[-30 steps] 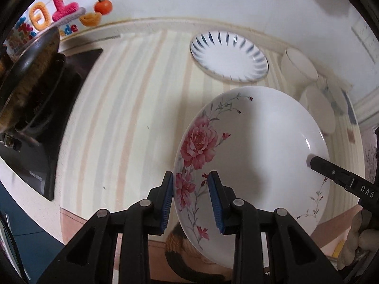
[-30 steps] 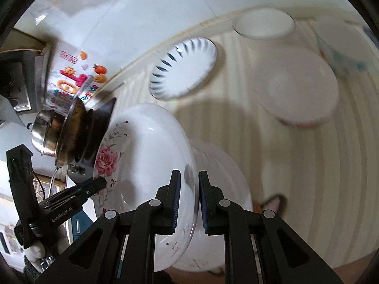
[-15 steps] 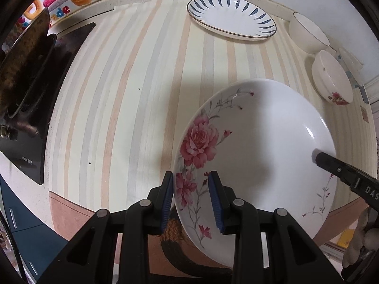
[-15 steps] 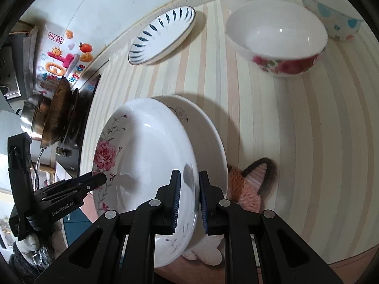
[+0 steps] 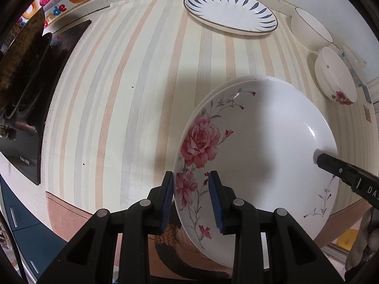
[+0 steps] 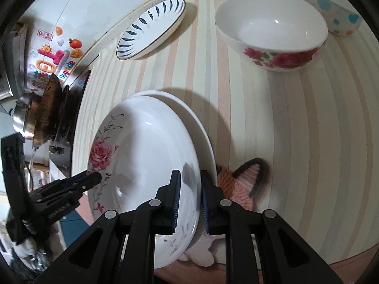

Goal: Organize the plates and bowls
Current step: 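Carry the pink-flower plate onto the grey-flower plate and open both grippers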

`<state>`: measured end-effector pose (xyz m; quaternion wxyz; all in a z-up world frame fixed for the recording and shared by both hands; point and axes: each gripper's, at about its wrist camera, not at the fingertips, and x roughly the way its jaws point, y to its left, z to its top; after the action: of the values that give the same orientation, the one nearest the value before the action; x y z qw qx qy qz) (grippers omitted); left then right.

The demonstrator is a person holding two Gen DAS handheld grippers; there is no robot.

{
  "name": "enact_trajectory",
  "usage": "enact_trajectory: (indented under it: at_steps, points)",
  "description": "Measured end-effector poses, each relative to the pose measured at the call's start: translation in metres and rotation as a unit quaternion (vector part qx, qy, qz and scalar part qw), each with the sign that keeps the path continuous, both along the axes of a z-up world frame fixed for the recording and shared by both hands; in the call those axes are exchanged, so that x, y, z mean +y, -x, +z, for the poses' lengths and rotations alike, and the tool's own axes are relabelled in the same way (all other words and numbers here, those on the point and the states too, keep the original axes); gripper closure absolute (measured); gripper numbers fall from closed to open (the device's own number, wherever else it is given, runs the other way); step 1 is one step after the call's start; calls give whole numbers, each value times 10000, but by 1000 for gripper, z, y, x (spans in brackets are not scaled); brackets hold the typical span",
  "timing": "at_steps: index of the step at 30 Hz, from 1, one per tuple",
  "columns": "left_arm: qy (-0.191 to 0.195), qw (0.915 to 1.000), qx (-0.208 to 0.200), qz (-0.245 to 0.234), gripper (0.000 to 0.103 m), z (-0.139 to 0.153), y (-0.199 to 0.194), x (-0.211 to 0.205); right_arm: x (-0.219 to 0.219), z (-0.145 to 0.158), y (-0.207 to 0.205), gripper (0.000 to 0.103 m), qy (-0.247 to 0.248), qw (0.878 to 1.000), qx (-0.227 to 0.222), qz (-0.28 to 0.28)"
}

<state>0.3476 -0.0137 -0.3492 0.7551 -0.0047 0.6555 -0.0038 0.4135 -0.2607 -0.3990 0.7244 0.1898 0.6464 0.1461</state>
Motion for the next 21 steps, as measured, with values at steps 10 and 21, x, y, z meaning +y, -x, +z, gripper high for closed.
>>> enact_trajectory:
  at_steps: [10,21]
  points:
    - [-18,10000,3,-92,76,3,-4,-1,10,9,-4,78,342,9992,67,185]
    - [64,9999,26,-152,76,17,-7,0,8,12,0,78,449,9980,418,161]
